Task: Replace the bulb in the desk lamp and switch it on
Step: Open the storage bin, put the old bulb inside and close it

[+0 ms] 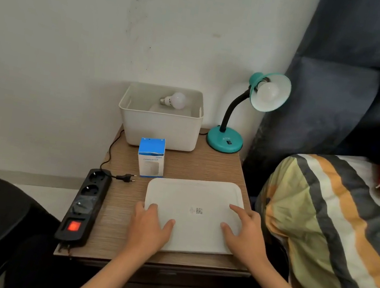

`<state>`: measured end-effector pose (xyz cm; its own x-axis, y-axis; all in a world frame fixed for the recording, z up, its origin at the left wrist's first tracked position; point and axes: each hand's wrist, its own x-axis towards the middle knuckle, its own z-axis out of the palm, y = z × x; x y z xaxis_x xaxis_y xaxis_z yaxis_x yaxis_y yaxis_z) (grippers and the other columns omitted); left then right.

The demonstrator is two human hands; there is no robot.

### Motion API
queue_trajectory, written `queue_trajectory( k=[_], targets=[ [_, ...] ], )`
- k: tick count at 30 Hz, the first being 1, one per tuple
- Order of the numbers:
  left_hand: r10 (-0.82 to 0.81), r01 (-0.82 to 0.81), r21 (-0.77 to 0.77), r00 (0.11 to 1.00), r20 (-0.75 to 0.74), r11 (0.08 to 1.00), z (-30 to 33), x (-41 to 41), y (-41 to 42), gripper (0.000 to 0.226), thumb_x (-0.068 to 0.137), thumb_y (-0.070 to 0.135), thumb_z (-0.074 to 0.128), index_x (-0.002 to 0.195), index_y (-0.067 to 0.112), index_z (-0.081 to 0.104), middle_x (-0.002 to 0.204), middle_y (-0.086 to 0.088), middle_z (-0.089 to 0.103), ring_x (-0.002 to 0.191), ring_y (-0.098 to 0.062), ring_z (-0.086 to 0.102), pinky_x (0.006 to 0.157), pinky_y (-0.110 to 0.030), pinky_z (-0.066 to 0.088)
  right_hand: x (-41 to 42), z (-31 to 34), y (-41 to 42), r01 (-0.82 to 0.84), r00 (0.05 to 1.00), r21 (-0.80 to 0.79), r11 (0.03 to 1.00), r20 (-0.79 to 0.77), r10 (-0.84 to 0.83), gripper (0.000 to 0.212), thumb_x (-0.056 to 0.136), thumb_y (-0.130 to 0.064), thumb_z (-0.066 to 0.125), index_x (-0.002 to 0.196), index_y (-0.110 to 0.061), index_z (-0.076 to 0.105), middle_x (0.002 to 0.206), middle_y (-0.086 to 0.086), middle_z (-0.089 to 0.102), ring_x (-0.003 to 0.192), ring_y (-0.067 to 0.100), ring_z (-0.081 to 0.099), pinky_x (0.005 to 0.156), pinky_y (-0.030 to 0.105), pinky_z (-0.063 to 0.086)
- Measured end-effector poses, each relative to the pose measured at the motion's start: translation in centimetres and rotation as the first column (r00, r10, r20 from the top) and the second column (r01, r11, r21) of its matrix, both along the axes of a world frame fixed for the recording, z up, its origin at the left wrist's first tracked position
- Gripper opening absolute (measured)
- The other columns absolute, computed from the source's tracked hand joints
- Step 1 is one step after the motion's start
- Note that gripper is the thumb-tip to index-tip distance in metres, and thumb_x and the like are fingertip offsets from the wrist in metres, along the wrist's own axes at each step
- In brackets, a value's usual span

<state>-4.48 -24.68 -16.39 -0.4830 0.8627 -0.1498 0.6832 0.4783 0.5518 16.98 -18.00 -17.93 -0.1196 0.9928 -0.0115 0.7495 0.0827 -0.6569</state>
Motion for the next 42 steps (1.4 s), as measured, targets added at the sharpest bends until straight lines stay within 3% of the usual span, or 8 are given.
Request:
queue_trajectory(
  k=[3, 9, 13, 17, 25, 34, 42],
  targets=[
    [0.006, -0.005, 0.114, 1.000, -0.005, 0.993, 1.3, 0.0, -0.3, 0.050, 0.082, 0.045, 0.059, 0.120, 0.014, 0.051, 0.129, -0.006, 0.036, 0.113, -0.026, 0.048, 0.091, -0.037, 0.046, 0.2, 0.9, 0.0, 0.029, 0.998, 0.094, 0.995, -0.054, -0.024, 0.049, 0.079, -0.030, 0.069, 0.126, -0.024, 0.053, 0.122, 0.003, 0.039, 0.111, 0.019, 0.048, 0.089, 0.021, 0.037],
    [-0.026, 0.050, 0.343, 0.997, -0.072, 0.938, 5.7, -1.9, 1.2, 0.059, 0.083, 0.040, 0.061, 0.132, 0.012, 0.045, 0.142, -0.007, 0.026, 0.129, -0.026, 0.028, 0.105, -0.035, 0.033, -1.7, 5.7, 2.8, 0.045, 0.997, 0.247, 0.968, -0.076, -0.027, 0.043, 0.080, -0.032, 0.069, 0.121, -0.022, 0.059, 0.124, 0.003, 0.044, 0.110, 0.016, 0.048, 0.088, 0.019, 0.034],
    [-0.008, 0.068, 0.384, 0.988, -0.156, 0.921, 9.0, -5.6, 4.7, 0.057, 0.082, 0.042, 0.061, 0.128, 0.010, 0.051, 0.148, -0.015, 0.029, 0.131, -0.035, 0.032, 0.108, -0.041, 0.032, -4.5, 9.6, 6.4, 0.015, 0.994, 0.301, 0.954, -0.107, 0.018, 0.036, 0.080, -0.033, 0.068, 0.114, -0.023, 0.064, 0.124, 0.003, 0.046, 0.113, 0.017, 0.051, 0.091, 0.020, 0.036],
    [-0.003, 0.083, 0.443, 0.984, -0.178, 0.893, 13.0, -9.0, 8.4, 0.041, 0.085, 0.034, 0.060, 0.114, 0.006, 0.060, 0.135, -0.015, 0.044, 0.121, -0.034, 0.046, 0.096, -0.035, 0.040, -8.4, 12.8, 10.6, -0.019, 0.993, 0.327, 0.945, -0.107, 0.057, 0.038, 0.082, -0.037, 0.064, 0.117, -0.023, 0.062, 0.128, 0.007, 0.044, 0.116, 0.024, 0.049, 0.096, 0.033, 0.041],
    [0.018, 0.056, 0.415, 0.985, -0.172, 0.908, 15.5, -15.6, 16.4, 0.039, 0.082, 0.030, 0.062, 0.101, -0.004, 0.064, 0.107, -0.017, 0.056, 0.099, -0.035, 0.057, 0.083, -0.034, 0.046, -16.1, 14.6, 18.8, -0.063, 0.981, 0.265, 0.962, -0.162, 0.109, 0.039, 0.085, -0.032, 0.061, 0.120, -0.015, 0.061, 0.135, 0.017, 0.045, 0.130, 0.032, 0.040, 0.104, 0.039, 0.036],
    [0.011, 0.028, 0.294, 0.991, -0.132, 0.955, 12.4, -19.6, 21.8, 0.041, 0.082, 0.033, 0.060, 0.099, -0.004, 0.063, 0.103, -0.017, 0.058, 0.099, -0.034, 0.057, 0.081, -0.033, 0.045, -20.2, 12.7, 23.6, -0.087, 0.990, 0.121, 0.989, -0.104, 0.100, 0.043, 0.087, -0.032, 0.057, 0.125, -0.013, 0.056, 0.136, 0.017, 0.044, 0.130, 0.030, 0.039, 0.103, 0.037, 0.037],
    [-0.006, 0.056, 0.285, 0.985, -0.175, 0.957, 11.0, -20.4, 23.6, 0.041, 0.083, 0.033, 0.058, 0.104, -0.003, 0.060, 0.111, -0.018, 0.056, 0.105, -0.036, 0.054, 0.085, -0.036, 0.044, -20.8, 11.6, 24.4, -0.090, 0.994, 0.133, 0.987, -0.046, 0.097, 0.049, 0.091, -0.032, 0.051, 0.134, -0.010, 0.046, 0.140, 0.018, 0.036, 0.133, 0.032, 0.031, 0.106, 0.039, 0.033]
  ],
)
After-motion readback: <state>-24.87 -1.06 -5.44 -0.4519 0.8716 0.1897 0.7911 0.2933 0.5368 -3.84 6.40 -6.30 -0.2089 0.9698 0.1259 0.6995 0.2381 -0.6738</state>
